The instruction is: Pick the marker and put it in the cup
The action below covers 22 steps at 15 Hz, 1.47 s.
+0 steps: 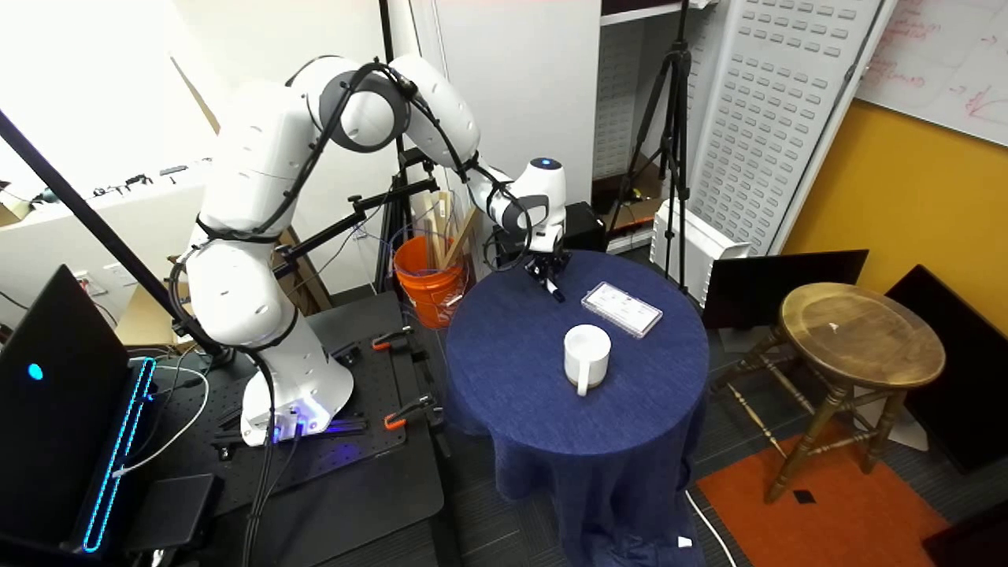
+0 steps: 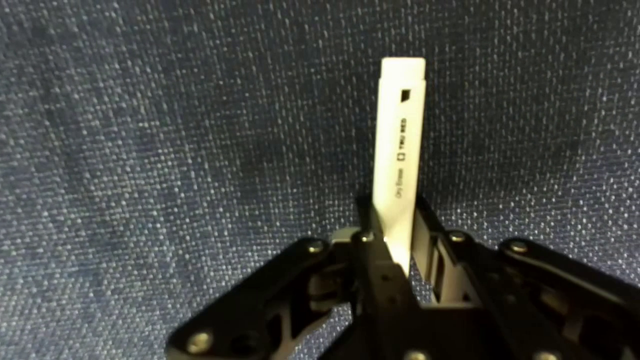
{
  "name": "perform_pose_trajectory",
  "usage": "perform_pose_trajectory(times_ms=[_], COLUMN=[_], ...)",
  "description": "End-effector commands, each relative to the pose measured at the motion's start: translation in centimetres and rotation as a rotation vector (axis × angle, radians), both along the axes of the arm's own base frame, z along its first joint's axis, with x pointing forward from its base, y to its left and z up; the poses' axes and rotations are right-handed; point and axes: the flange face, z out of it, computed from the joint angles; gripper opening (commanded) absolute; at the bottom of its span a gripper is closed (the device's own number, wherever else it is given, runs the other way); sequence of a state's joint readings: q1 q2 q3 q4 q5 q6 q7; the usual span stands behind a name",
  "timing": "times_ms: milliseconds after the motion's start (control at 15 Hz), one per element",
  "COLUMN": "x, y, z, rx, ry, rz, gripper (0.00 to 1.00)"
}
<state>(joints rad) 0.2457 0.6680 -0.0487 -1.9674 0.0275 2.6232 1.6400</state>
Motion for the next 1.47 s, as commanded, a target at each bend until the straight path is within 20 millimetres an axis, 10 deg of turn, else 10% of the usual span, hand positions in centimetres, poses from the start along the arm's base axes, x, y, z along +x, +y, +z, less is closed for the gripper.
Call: perform_pose_trajectory(times_ms=[0, 733, 1400], x=[0.2, -1.0, -1.8], y=[0.4, 1.2, -1.3], z=[0.3, 3.1, 10.3], rx=[-0.002, -0.003, -0.086], ry=[-0.003, -0.112, -0.282], rz=[-0.035, -0.028, -0.105], gripper=[0.05, 0.05, 0.05])
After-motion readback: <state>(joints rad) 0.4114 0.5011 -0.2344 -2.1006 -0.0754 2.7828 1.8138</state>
